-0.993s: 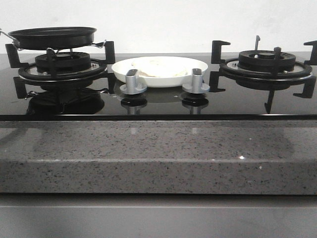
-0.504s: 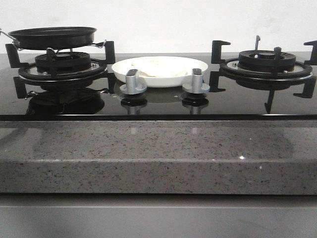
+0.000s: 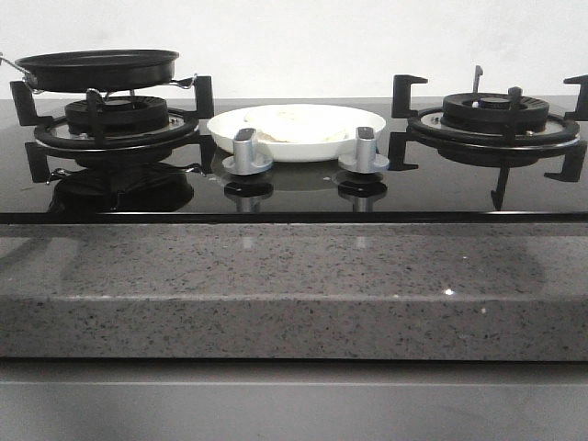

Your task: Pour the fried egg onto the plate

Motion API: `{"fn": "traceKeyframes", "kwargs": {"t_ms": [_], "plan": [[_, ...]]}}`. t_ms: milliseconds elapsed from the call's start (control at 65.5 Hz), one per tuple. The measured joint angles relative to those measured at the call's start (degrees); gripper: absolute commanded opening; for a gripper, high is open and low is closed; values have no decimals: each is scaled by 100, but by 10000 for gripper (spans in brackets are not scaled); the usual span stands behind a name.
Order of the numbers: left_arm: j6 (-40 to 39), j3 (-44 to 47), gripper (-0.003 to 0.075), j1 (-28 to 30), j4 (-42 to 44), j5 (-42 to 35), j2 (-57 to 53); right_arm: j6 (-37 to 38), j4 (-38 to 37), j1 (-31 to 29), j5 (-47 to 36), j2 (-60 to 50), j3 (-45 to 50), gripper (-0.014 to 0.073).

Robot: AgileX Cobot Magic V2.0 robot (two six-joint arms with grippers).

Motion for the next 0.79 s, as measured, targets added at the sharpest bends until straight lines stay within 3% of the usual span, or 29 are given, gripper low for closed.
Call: {"fn": "traceKeyframes", "kwargs": {"t_ms": [92,214,794], "plan": [[0,0,72,0,0,0,0,12,0,0,9,0,0,-113],[0,0,-21,0,0,0,0,12,0,0,22,0,0,-106],[0,29,-20,0,0,-24,-16,12,0,0,81,0,0,-106]]}}
